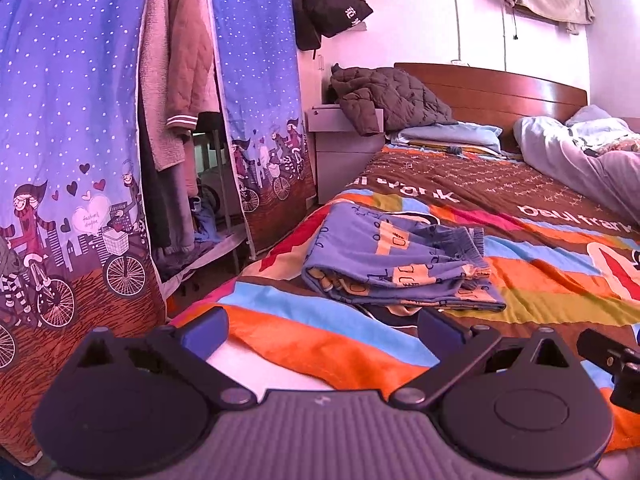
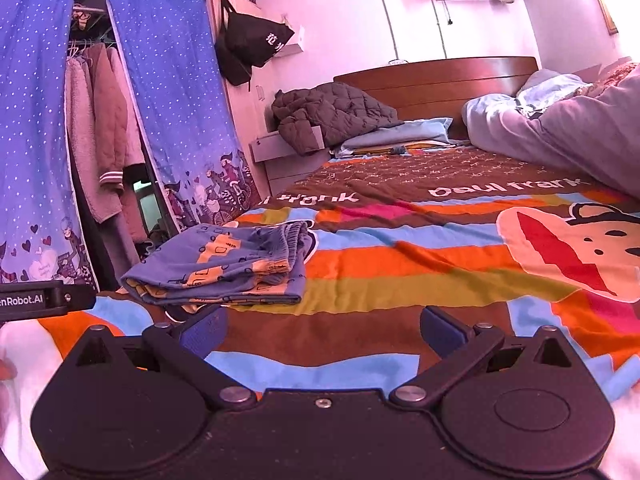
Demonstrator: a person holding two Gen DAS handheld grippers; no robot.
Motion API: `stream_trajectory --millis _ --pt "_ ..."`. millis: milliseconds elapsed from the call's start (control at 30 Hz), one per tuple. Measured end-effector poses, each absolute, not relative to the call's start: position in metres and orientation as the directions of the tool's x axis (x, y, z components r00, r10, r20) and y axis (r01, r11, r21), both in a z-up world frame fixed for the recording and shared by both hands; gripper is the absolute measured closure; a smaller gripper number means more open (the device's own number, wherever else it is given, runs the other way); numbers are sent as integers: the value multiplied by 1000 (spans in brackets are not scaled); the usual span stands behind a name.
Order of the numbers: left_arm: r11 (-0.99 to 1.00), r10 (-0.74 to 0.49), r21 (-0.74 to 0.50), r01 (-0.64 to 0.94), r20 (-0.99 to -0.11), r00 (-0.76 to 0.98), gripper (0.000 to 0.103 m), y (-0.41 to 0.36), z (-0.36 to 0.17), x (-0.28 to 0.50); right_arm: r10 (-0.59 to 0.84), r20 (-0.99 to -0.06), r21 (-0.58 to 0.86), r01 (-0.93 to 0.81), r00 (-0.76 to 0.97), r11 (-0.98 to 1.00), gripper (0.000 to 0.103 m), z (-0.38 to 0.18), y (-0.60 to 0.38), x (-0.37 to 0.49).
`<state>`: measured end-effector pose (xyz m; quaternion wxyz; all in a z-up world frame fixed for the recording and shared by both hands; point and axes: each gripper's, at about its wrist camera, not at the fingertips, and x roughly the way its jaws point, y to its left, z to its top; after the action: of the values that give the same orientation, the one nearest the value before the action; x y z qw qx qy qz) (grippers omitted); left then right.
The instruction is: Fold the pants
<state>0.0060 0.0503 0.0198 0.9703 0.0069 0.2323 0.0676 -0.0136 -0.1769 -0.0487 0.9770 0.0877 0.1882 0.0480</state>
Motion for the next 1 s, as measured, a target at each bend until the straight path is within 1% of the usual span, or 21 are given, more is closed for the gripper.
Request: stream_trajectory --millis 400,1000 --pt "992 119 87 -90 -437 892 0 42 18 4 135 -359 192 -69 924 979 1 -48 -178 -13" --pt "993 113 89 -82 -440 891 0 41 17 3 131 -375 183 -65 918 981 1 -49 -177 -12"
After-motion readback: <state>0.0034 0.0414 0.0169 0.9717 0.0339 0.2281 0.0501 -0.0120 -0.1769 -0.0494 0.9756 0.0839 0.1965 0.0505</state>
